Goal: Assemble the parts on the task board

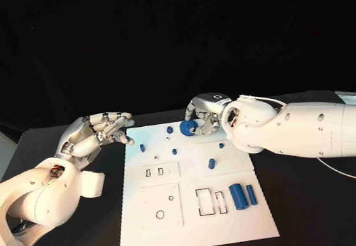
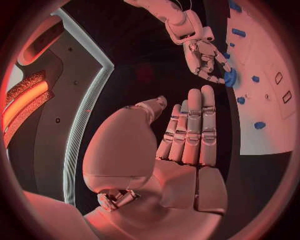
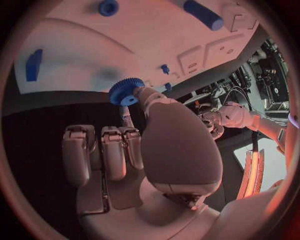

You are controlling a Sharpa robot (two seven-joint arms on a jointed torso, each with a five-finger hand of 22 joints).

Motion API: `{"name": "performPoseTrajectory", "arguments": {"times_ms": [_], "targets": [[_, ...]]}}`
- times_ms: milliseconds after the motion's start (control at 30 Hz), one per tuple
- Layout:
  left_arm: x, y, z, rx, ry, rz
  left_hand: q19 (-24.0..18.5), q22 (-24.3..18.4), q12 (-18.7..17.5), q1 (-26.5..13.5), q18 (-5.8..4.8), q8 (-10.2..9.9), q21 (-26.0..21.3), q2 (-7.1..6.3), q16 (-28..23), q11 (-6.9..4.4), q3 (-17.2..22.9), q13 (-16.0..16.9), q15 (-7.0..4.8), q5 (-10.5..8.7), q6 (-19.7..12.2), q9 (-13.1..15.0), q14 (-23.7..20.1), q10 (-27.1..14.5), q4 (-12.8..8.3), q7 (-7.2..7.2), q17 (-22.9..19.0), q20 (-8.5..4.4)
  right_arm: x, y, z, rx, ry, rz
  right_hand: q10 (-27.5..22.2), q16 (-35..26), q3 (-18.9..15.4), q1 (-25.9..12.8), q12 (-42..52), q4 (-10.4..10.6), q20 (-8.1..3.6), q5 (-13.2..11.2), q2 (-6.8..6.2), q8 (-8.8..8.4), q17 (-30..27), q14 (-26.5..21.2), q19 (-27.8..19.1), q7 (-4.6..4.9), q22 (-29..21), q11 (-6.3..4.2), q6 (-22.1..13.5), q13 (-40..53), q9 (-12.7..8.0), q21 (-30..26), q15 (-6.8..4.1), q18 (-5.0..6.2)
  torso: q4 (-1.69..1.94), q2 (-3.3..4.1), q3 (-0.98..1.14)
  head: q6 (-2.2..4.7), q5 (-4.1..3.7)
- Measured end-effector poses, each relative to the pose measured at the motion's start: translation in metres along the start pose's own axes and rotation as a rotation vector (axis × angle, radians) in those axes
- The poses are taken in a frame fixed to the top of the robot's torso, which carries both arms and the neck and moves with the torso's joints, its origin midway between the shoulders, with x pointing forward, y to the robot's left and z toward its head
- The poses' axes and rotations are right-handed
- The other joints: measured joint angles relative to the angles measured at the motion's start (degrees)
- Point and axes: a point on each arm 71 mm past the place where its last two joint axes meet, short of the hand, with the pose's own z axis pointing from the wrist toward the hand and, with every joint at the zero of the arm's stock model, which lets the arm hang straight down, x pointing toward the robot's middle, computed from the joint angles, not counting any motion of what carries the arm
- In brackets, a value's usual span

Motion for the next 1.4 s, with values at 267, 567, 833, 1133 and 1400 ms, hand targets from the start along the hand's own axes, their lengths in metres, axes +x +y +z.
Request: {"name": "performPoseTrajectory", "arguments": {"times_ms": [267, 567, 833, 1133, 1400], "targets": [[0.002, 0.000, 0.001, 0.001, 0.006, -0.003, 0.00, 0.00, 0.00, 0.00, 0.00, 0.00, 0.00, 0.00, 0.00, 0.00, 0.00, 0.00, 0.00, 0.00, 0.00, 0.00, 0.00, 0.00, 0.00, 0.00, 0.00, 0.00, 0.008, 0.028, 0.012, -0.052, -0.026, -0.023, 0.01, 0.00, 0.31, -0.08, 0.00, 0.03, 0.00, -0.44, -0.08, 0.00, 0.00, 0.00, 0.00, 0.06, -0.01, -0.01, 0.33, -0.01, 0.00, 0.21, 0.00, 0.01, -0.05, 0.02, -0.05, 0.07, 0.03], [0.005, 0.000, 0.002, 0.002, 0.013, -0.006, 0.00, 0.06, 0.00, 0.00, 0.00, 0.00, 0.00, 0.00, 0.27, 0.00, 0.00, 0.00, 0.00, 0.00, 0.00, -0.01, 0.00, 0.00, 0.00, 0.00, -0.01, 0.00, 0.020, 0.045, 0.022, -0.068, -0.031, -0.044, 0.21, 0.00, 1.06, -0.23, 0.00, -0.72, 0.01, -0.78, -0.23, 0.00, 0.00, 0.01, 0.00, 0.04, -0.01, -0.21, 0.35, -0.02, 0.00, 0.21, 0.01, 0.04, 0.14, 0.04, -0.11, -0.12, 0.01], [0.007, 0.000, 0.003, 0.002, 0.018, -0.007, 0.00, 0.06, 0.00, 0.00, 0.00, 0.00, -0.01, 0.00, 0.27, 0.00, 0.00, 0.00, 0.00, 0.00, 0.00, -0.01, 0.00, 0.00, 0.00, 0.00, -0.01, 0.00, 0.024, 0.052, 0.027, -0.075, -0.036, -0.058, 0.21, 0.00, 1.35, -0.32, 0.00, -1.01, 0.01, -0.88, -0.45, 0.00, 0.00, 0.01, 0.00, -0.05, -0.02, -0.21, 0.43, -0.02, 0.00, 0.21, 0.01, 0.08, 0.16, 0.05, -0.11, -0.25, 0.14], [0.008, 0.000, 0.003, 0.002, 0.021, -0.007, -0.20, 0.12, 0.00, 0.00, 0.00, 0.00, -0.01, 0.00, 0.27, 0.00, 0.00, 0.00, 0.00, 0.00, 0.00, -0.02, 0.00, 0.00, 0.00, 0.00, 0.05, 0.21, 0.027, 0.055, 0.028, -0.082, -0.037, -0.066, 0.21, 0.00, 1.51, -0.54, 0.00, -1.18, 0.01, -1.31, -0.67, 0.21, -0.01, 0.01, 0.00, -0.12, -0.03, -0.20, 0.50, -0.03, 0.00, 0.20, 0.01, 0.10, 0.15, 0.07, -0.10, -0.36, 0.10], [0.008, 0.000, 0.004, 0.002, 0.022, -0.006, -0.20, 0.12, 0.00, 0.00, 0.00, 0.00, -0.01, 0.00, 0.27, 0.00, 0.00, 0.00, 0.00, 0.00, 0.00, -0.02, 0.00, 0.00, 0.00, 0.00, 0.05, 0.21, 0.030, 0.058, 0.029, -0.086, -0.029, -0.066, 0.21, 0.00, 1.73, -0.69, 0.00, -1.12, 0.01, -1.42, -0.82, 0.22, -0.01, 0.01, 0.00, -0.20, -0.03, -0.20, 0.56, 0.00, 0.00, 0.20, 0.01, 0.12, 0.14, 0.04, -0.07, -0.48, 0.15]]}}
